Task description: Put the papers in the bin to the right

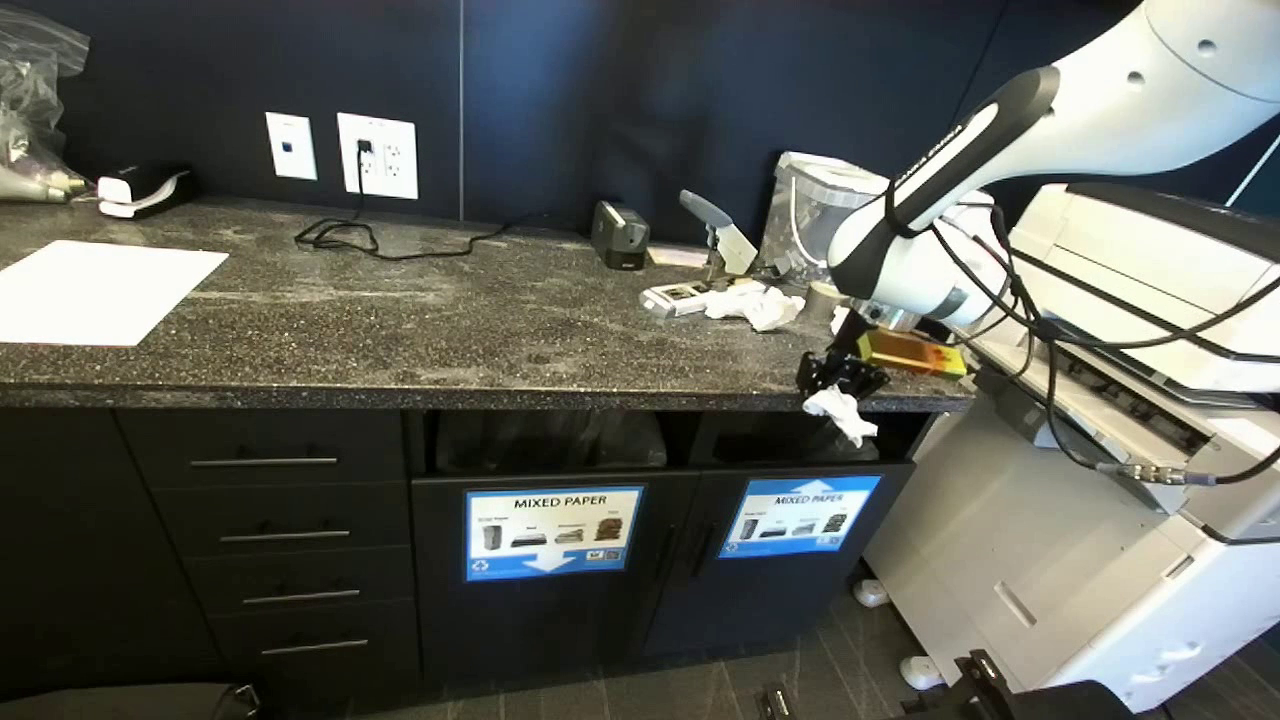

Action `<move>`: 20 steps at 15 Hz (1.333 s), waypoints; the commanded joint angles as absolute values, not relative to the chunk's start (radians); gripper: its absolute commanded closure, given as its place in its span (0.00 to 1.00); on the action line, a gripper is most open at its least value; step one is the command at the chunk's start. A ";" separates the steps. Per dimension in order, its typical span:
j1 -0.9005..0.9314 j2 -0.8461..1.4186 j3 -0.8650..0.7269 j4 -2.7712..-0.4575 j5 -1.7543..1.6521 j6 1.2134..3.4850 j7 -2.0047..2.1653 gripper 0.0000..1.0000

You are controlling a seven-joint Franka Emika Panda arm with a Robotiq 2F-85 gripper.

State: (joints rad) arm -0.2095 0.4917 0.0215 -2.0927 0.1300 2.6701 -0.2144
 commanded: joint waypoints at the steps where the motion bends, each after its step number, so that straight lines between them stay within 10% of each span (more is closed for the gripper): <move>1: -0.277 0.476 0.087 -2.240 0.208 2.827 -0.316 0.81; 9: -0.689 0.738 0.489 -2.303 0.084 3.376 -0.380 0.81; 20: -0.724 1.017 0.373 -2.200 -0.353 3.752 -0.110 0.81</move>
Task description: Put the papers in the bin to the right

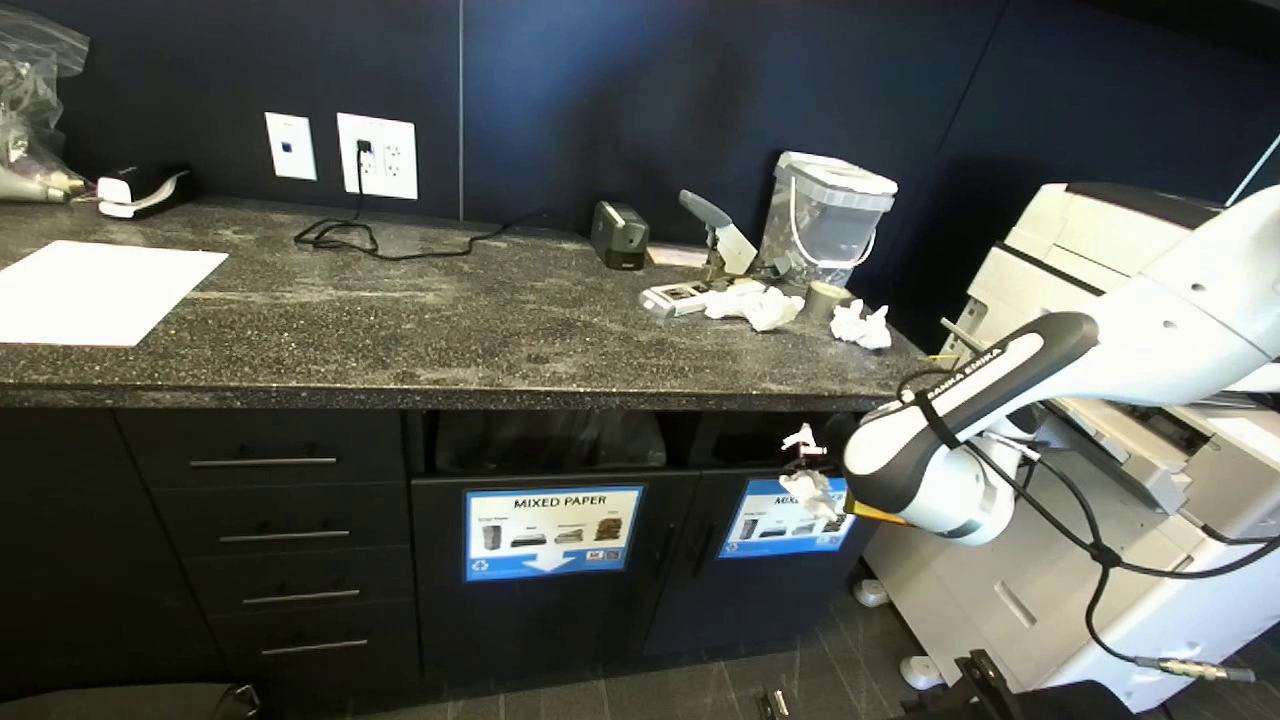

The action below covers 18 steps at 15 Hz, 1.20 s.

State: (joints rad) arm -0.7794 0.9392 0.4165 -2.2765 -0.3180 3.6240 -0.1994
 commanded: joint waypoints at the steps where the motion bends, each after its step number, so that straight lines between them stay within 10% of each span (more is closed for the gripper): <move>1: -0.702 1.044 0.358 -2.173 -0.350 3.799 -0.079 0.81; 18: -0.188 1.416 0.049 -1.520 0.043 4.010 0.083 0.80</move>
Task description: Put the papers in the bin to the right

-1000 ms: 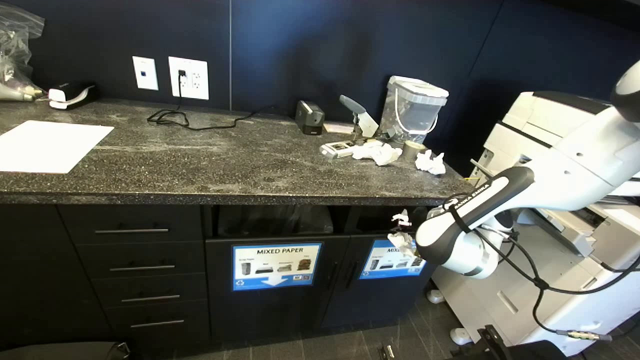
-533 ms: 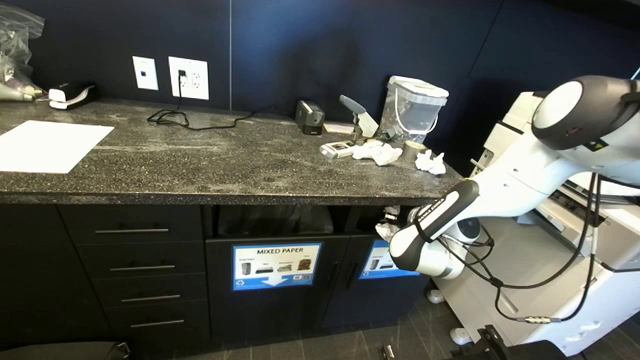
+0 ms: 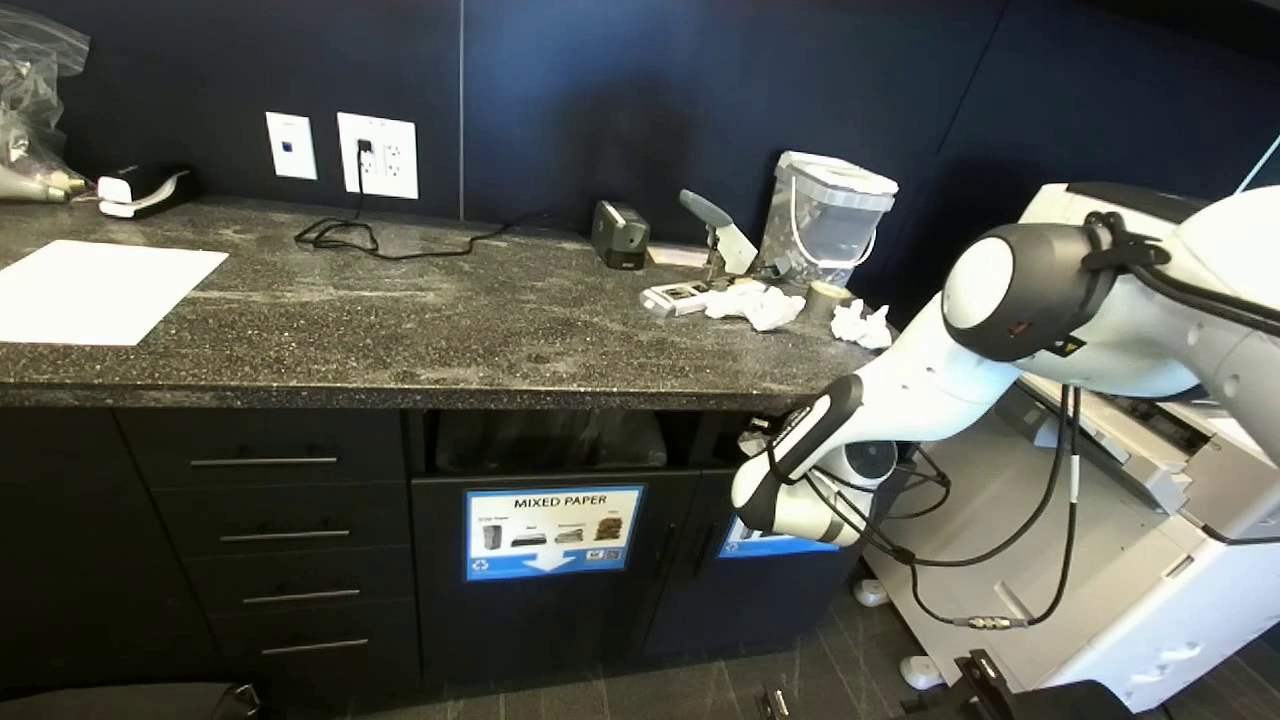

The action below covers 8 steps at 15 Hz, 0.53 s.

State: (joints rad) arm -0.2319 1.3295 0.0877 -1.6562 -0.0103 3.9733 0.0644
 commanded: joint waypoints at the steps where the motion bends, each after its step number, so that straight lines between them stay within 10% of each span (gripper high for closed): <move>1: -0.180 1.438 0.041 -1.490 0.062 4.016 0.081 0.80; 8: -0.136 1.514 0.008 -1.383 0.194 4.017 0.061 0.81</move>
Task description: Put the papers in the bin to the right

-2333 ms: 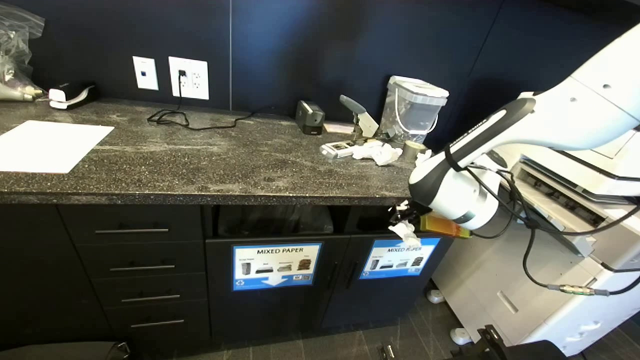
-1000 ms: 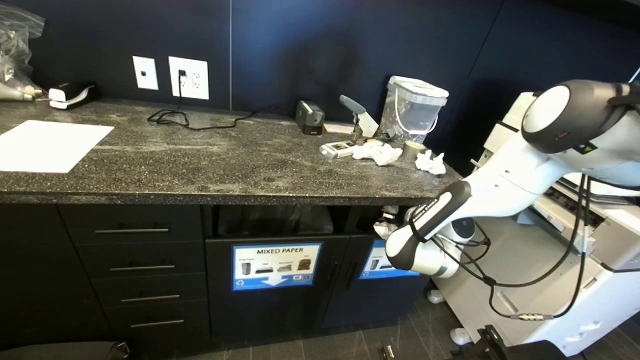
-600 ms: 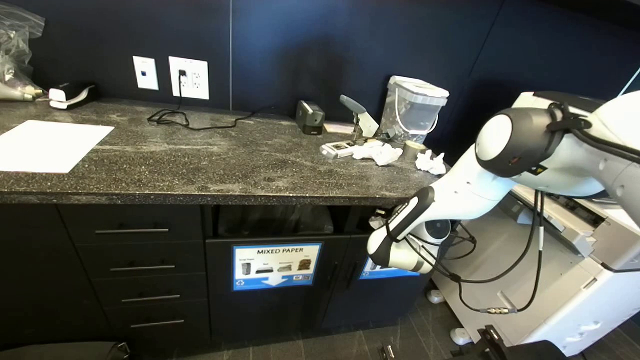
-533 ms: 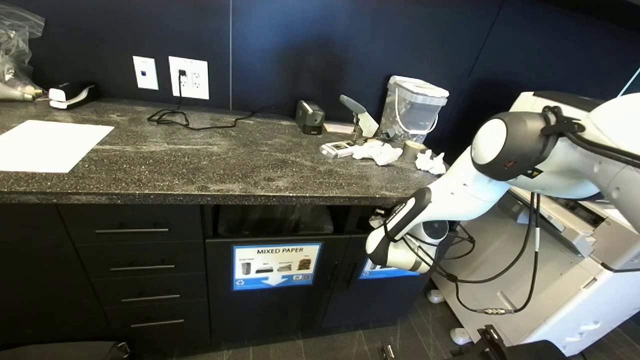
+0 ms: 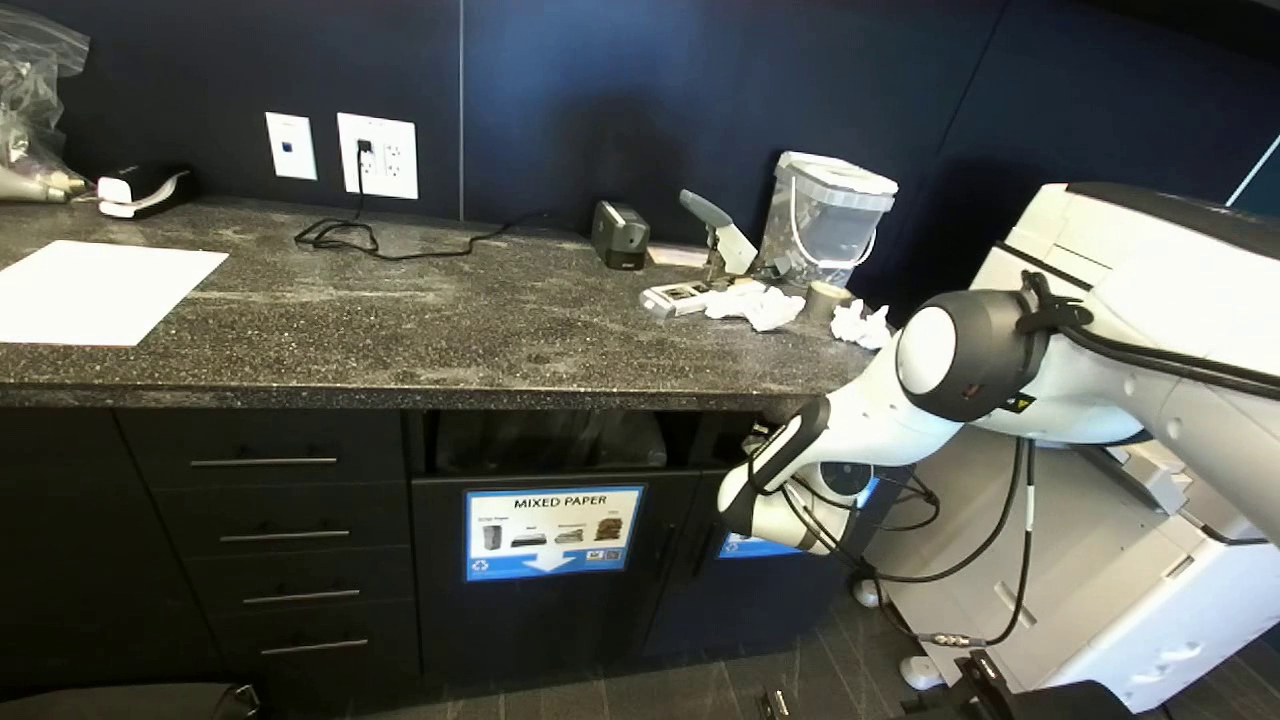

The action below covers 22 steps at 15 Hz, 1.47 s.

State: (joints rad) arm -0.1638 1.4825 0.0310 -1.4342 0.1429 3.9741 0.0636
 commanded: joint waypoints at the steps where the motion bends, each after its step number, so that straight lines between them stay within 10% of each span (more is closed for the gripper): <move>1: -0.134 1.494 0.008 -1.406 0.202 4.032 0.062 0.81; 8: -0.115 1.485 0.007 -1.387 0.266 4.051 0.046 0.82; 17: -0.121 1.485 0.003 -1.398 0.208 3.972 0.059 0.04; 22: -0.179 1.455 0.013 -1.462 0.002 3.931 0.106 0.00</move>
State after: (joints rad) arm -0.1476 1.4872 0.0186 -1.4260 0.1253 3.9520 0.0656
